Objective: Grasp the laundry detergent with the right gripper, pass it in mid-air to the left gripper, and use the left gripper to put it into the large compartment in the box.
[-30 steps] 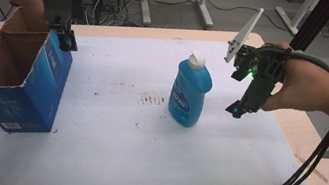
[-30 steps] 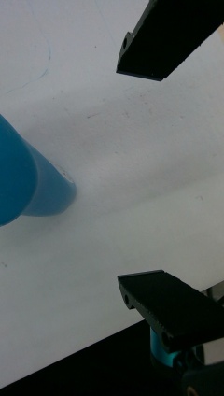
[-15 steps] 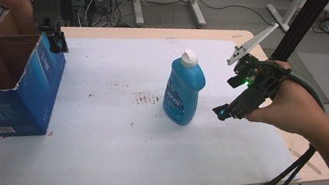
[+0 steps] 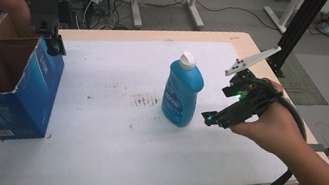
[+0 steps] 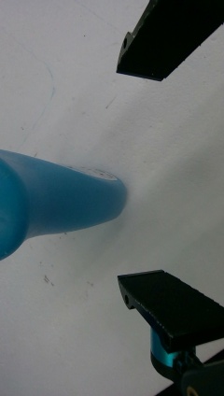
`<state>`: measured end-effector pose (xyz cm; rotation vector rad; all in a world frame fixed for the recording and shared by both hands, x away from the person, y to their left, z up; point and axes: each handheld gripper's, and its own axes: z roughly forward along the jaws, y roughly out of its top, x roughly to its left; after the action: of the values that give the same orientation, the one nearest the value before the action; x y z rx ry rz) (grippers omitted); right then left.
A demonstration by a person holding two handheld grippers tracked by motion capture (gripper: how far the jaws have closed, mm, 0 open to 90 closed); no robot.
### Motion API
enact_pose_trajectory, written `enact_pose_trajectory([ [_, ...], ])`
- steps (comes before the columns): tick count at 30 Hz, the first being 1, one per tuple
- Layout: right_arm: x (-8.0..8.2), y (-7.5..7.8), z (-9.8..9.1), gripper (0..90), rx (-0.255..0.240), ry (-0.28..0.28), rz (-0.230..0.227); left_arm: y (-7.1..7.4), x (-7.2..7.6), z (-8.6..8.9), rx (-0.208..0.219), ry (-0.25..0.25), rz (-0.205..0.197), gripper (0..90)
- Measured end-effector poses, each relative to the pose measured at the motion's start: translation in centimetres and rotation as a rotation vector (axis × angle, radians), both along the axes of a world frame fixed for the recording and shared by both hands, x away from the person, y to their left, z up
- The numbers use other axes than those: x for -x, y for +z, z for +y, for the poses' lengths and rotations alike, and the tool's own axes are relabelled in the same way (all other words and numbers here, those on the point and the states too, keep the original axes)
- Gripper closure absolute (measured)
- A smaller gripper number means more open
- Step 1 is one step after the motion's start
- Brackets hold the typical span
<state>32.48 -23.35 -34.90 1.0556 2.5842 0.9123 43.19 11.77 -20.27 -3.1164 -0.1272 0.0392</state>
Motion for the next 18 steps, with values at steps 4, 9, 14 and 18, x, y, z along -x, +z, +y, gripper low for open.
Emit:
enact_pose_trajectory([
  [4, 0.1, -0.7, 0.3, 1.0, -0.008, -0.009, -0.018, -0.1, 0.0, 0.0, -0.003, 0.003, 0.004, 1.7],
  [9, 0.4, -1.1, 0.4, 1.0, -0.030, -0.006, -0.039, -0.3, -0.1, 0.0, -0.007, 0.000, 0.006, 1.7],
  [14, 0.8, -1.4, 0.3, 1.0, -0.056, -0.017, -0.066, -0.3, -0.1, 0.0, -0.009, 0.001, 0.007, 1.7],
  [18, 1.4, -1.9, 0.2, 0.9, -0.089, -0.034, -0.101, -0.4, -0.2, -0.1, -0.006, 0.000, 0.006, 1.7],
])
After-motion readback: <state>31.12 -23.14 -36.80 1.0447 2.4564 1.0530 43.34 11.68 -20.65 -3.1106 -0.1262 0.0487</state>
